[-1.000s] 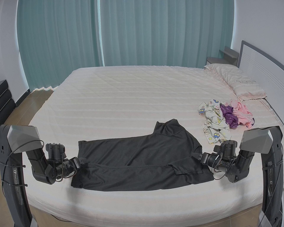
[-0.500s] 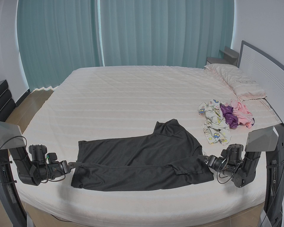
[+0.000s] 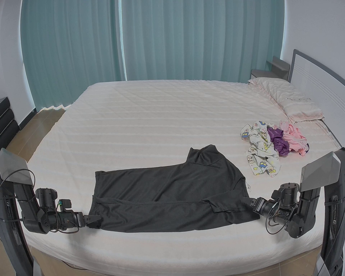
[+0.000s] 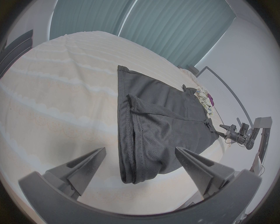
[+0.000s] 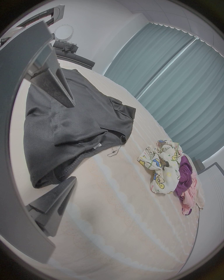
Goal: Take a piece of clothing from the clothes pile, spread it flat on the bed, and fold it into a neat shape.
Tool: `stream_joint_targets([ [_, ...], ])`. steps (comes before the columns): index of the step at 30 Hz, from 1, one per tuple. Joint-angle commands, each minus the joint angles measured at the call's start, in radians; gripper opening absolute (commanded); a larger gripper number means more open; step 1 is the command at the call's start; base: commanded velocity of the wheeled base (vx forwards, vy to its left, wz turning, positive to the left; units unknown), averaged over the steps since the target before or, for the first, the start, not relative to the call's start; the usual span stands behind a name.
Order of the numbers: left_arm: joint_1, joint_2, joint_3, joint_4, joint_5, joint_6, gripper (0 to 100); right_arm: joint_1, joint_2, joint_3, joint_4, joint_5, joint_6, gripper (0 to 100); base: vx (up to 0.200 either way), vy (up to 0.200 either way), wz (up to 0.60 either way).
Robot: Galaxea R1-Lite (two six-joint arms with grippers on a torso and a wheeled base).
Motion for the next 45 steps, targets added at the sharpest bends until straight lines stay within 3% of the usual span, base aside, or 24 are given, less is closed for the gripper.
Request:
stream_joint_targets([
  [1,-0.003,0.029,-0.001,-0.003,-0.001,-0.004,100,0.011,0.001,0.012,-0.002,0.000,-0.001,100,0.000,0.000,0.00],
  [4,-0.009,0.042,-0.007,-0.003,0.000,-0.002,100,0.011,0.001,0.013,-0.003,0.002,0.001,100,0.000,0.000,0.00],
  [5,-0.009,0.043,-0.007,-0.003,0.000,-0.002,0,0.011,-0.001,0.013,-0.003,0.002,0.001,100,0.000,0.000,0.00],
  [24,0.039,0.005,0.034,0.025,0.008,0.010,0,0.010,0.004,0.013,-0.002,0.002,0.015,100,0.000,0.000,0.00],
  [37,0.056,-0.012,0.036,0.122,0.008,0.088,0,0.008,0.008,0.015,-0.002,0.002,0.015,100,0.000,0.000,0.00],
  [38,0.057,-0.012,0.036,0.122,0.008,0.087,100,0.008,0.008,0.015,-0.002,0.003,0.015,100,0.000,0.000,0.00],
  [45,0.056,-0.017,0.021,0.103,0.008,0.076,100,0.008,0.008,0.013,-0.002,0.002,0.015,100,0.000,0.000,0.00],
])
